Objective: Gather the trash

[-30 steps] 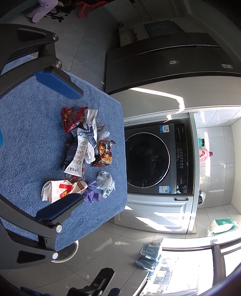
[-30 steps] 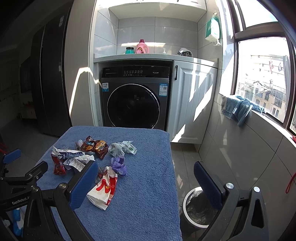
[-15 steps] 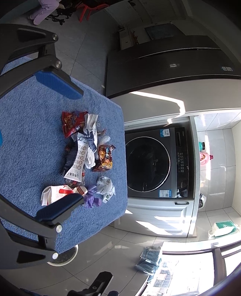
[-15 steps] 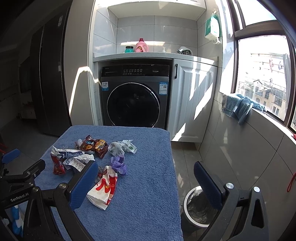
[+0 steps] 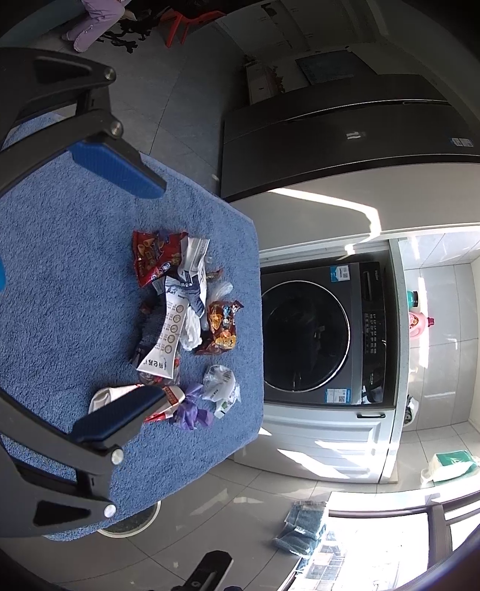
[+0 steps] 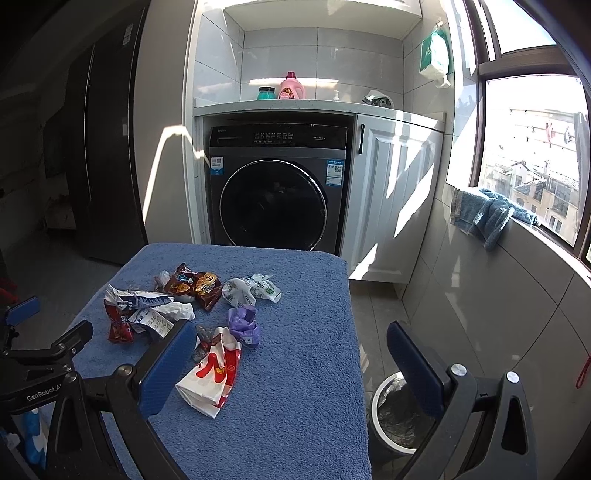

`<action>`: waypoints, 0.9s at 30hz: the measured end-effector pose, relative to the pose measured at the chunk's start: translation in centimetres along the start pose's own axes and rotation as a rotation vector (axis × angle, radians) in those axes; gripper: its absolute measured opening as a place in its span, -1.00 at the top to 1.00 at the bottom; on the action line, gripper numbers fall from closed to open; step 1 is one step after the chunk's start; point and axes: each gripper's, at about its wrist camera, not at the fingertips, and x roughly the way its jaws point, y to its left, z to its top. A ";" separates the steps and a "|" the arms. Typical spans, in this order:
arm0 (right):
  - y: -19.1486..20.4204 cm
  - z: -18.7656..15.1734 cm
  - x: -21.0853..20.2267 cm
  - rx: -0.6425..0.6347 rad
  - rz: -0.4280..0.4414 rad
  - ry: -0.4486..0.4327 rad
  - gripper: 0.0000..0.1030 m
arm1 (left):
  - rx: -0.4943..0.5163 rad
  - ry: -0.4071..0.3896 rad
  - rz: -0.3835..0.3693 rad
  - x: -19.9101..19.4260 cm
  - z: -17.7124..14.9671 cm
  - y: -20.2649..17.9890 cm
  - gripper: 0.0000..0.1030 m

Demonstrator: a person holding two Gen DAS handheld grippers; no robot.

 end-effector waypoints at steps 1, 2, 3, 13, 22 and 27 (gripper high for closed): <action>0.2 0.0 0.2 -0.003 0.001 0.003 -1.00 | -0.003 0.001 0.000 0.1 0.0 0.1 -0.98; 0.3 0.0 0.3 -0.005 0.003 0.006 -1.00 | -0.006 0.004 0.000 0.2 0.0 0.3 -0.98; 0.3 0.0 0.5 -0.006 0.005 0.008 -1.00 | -0.009 0.007 0.001 0.3 0.0 0.4 -0.98; 1.9 -0.4 2.0 -0.037 0.031 0.038 -1.00 | -0.016 0.008 0.091 0.8 0.2 1.9 -0.98; 2.5 -0.5 2.6 -0.054 0.048 0.041 -1.00 | -0.025 0.009 0.133 0.9 0.3 2.6 -0.98; 2.8 -0.6 2.7 -0.056 0.051 0.042 -1.00 | -0.025 0.006 0.153 0.9 0.3 2.8 -0.98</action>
